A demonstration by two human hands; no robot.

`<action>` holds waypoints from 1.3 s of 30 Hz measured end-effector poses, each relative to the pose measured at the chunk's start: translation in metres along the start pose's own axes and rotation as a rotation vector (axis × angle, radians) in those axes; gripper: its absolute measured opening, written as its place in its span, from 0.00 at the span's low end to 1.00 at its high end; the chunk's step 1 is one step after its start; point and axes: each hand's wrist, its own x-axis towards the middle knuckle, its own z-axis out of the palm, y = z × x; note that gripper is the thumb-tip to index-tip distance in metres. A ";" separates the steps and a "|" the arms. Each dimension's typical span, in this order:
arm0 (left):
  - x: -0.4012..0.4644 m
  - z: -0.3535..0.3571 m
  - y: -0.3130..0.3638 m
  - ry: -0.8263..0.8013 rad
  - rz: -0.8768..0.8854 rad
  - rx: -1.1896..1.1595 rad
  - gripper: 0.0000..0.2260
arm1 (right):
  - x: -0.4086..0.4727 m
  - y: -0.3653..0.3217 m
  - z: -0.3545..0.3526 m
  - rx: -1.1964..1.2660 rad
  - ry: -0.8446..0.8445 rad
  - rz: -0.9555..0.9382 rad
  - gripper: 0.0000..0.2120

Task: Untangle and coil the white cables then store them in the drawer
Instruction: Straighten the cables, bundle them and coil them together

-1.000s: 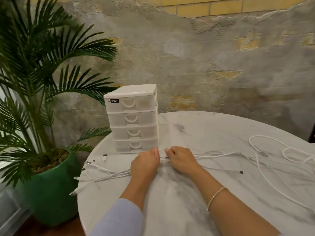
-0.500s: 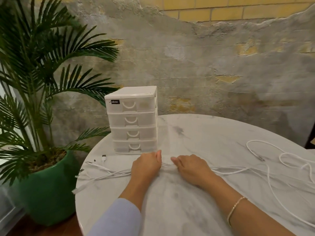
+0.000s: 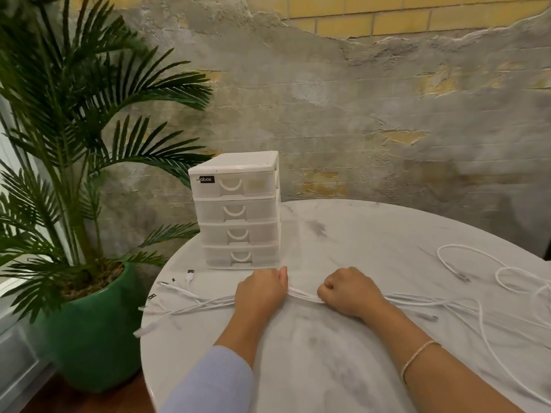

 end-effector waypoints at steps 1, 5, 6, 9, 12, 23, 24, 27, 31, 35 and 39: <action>-0.001 -0.001 0.000 -0.003 0.012 0.007 0.23 | 0.001 0.002 -0.001 -0.012 0.028 0.055 0.15; -0.007 -0.005 -0.003 -0.002 0.080 0.057 0.22 | 0.004 0.002 -0.001 -0.014 0.087 0.191 0.17; -0.008 -0.007 -0.006 -0.007 0.090 0.073 0.23 | 0.005 0.001 -0.002 -0.015 0.094 0.215 0.17; -0.014 -0.018 -0.029 -0.026 0.080 0.171 0.23 | 0.004 0.001 -0.003 -0.018 0.106 0.262 0.17; -0.024 -0.035 -0.062 -0.039 0.044 0.317 0.21 | 0.003 0.003 -0.002 -0.013 0.100 0.262 0.16; -0.019 -0.065 -0.121 -0.044 -0.088 0.384 0.19 | 0.002 -0.008 0.002 -0.066 0.034 0.208 0.18; -0.019 -0.063 -0.123 -0.033 -0.102 0.345 0.18 | 0.002 -0.008 0.002 -0.078 0.028 0.195 0.18; -0.021 -0.058 -0.130 -0.022 -0.095 0.280 0.17 | 0.003 -0.008 0.002 -0.085 0.019 0.161 0.18; -0.020 -0.056 -0.135 -0.036 -0.084 0.242 0.18 | 0.004 -0.006 0.003 -0.094 0.019 0.142 0.17; -0.020 -0.061 -0.131 -0.020 -0.002 0.308 0.14 | 0.003 -0.006 0.004 -0.107 0.020 0.128 0.17; -0.016 -0.059 -0.099 0.084 0.088 0.255 0.10 | 0.004 -0.006 0.004 -0.123 0.024 0.114 0.17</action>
